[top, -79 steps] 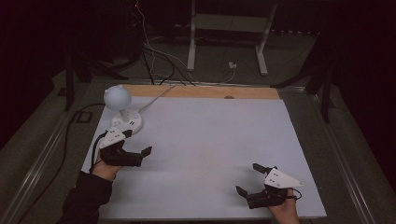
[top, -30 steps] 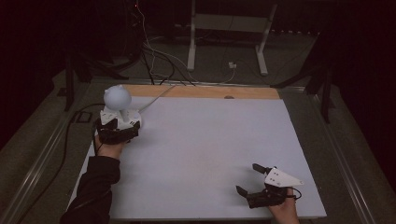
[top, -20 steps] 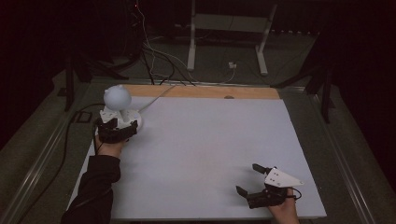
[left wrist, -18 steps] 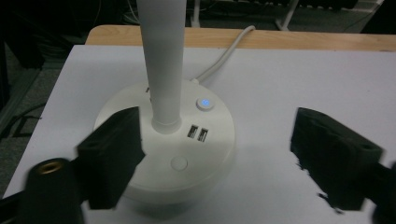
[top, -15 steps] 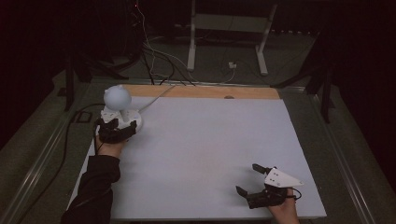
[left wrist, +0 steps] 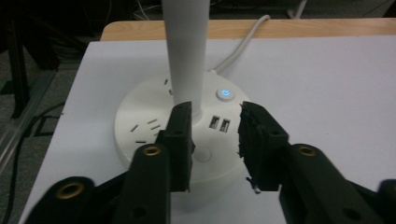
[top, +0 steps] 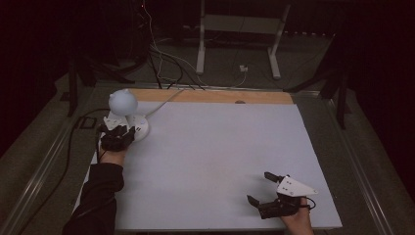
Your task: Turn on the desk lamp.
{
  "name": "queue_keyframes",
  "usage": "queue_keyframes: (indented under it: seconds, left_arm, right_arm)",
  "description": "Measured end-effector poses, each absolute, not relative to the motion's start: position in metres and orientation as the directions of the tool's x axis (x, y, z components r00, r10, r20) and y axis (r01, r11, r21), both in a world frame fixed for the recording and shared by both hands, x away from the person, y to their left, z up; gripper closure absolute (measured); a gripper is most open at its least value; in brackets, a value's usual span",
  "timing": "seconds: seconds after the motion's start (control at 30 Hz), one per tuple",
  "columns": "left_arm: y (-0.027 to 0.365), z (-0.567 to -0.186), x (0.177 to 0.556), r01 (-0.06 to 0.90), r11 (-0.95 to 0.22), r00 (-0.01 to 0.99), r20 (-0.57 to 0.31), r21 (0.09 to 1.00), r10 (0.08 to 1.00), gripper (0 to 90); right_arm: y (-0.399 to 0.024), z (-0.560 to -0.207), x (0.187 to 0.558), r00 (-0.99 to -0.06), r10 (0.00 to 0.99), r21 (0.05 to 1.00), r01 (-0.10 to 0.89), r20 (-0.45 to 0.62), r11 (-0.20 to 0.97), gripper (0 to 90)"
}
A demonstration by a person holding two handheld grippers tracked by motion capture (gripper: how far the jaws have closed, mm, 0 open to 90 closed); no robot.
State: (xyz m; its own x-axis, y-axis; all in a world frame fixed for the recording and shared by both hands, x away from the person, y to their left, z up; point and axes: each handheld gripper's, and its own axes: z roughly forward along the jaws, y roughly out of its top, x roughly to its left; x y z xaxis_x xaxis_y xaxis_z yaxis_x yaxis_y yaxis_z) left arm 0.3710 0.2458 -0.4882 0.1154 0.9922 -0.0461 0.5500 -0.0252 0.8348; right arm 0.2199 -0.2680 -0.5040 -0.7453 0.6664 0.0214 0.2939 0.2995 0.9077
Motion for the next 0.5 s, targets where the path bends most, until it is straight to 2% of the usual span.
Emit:
queue_keyframes:
  seconds: [0.5]
  left_arm:
    - [0.2537,-0.4972,0.3749,0.563,-0.025,0.157,-0.077,0.826,0.985,90.0]
  right_arm:
    - [-0.2674,-0.5044,0.2204,-0.747,0.664,0.905,0.296,0.022,0.304,0.0]
